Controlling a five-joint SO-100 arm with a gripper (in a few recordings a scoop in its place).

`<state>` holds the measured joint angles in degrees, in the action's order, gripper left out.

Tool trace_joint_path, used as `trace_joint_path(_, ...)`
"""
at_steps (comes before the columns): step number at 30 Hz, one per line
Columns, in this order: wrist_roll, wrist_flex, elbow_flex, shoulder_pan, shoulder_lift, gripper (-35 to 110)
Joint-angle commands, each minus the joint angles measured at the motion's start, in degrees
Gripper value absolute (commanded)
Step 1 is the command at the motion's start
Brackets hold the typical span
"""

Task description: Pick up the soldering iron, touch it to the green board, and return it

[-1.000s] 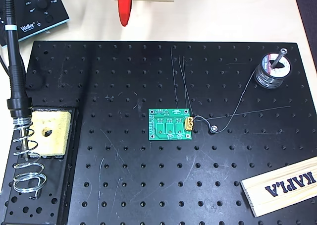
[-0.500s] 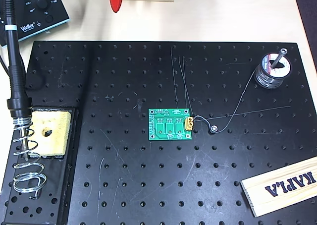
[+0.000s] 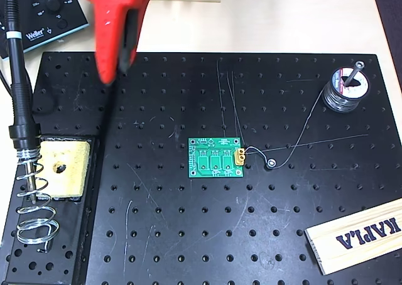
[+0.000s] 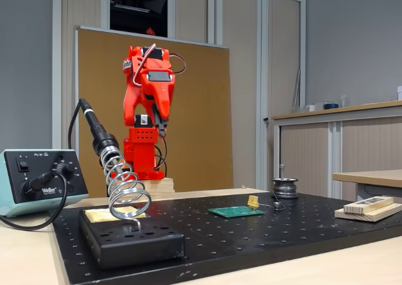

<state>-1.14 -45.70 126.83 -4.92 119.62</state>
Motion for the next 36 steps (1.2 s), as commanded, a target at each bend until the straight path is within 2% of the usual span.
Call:
trace_joint_path(1, -2.4, 3.9, -3.9, -3.3, -3.3, 24)
trace_joint_path(6, -2.3, 7.5, -5.4, -6.6, -8.8, 31)
trace_joint_path(12, 0.4, 9.3, -8.9, -9.9, -13.7, 30)
trace_joint_path(36, 6.6, 12.9, -16.0, -14.3, -23.2, 15)
